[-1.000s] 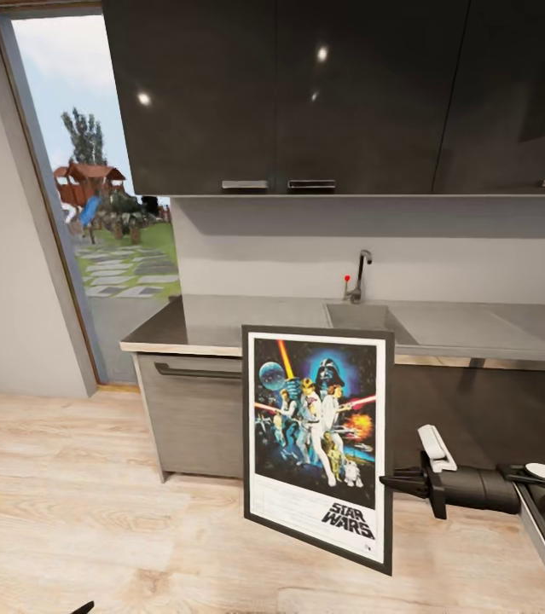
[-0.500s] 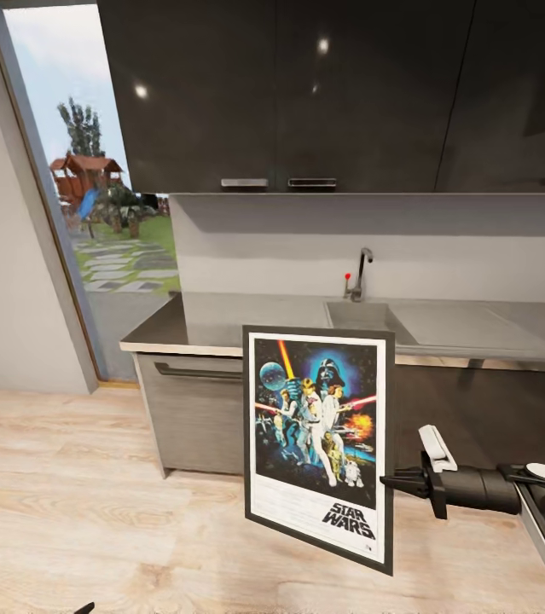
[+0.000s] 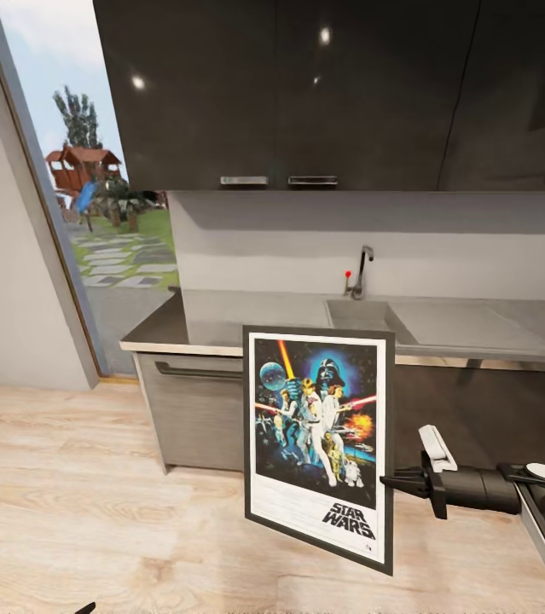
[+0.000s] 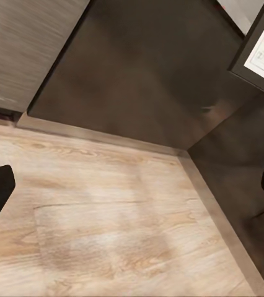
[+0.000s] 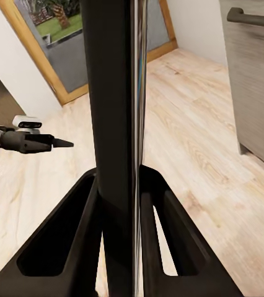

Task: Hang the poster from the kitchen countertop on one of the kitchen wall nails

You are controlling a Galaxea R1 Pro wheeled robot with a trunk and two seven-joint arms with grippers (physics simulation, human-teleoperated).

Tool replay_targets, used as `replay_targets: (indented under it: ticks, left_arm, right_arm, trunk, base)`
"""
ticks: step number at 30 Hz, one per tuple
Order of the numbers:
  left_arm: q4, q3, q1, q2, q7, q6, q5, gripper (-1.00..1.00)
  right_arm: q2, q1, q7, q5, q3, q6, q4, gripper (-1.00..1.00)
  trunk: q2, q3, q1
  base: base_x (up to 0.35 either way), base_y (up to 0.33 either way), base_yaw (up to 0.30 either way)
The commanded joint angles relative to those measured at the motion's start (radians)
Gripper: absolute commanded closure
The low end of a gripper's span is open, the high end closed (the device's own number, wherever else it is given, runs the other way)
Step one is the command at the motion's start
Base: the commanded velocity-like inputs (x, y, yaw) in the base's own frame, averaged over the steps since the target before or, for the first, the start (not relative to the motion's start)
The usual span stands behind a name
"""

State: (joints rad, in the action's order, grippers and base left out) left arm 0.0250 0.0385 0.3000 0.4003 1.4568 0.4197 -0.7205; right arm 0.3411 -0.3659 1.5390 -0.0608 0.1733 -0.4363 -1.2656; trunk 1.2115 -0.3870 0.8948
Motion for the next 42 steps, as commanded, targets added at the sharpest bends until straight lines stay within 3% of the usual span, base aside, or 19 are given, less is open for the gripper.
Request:
replay_targets:
  ticks: [1,42]
  left_arm:
    - [0.000,0.004,0.001,0.000,0.002,0.007,-0.005,-1.00]
    - [0.000,0.006,0.001,-0.003,0.002,0.007,-0.005,-1.00]
  right_arm:
    - [0.000,-0.001,0.005,-0.002,0.000,-0.013,0.000,1.00]
    - [-0.001,-0.001,0.004,-0.001,-0.001,-0.012,0.002,1.00]
  trunk:
    - [-0.007,0.001,-0.004]
    - [-0.294,0.126,-0.161]
  base:
    - [0.000,0.000,0.000]
    - [0.000,0.000,0.000]
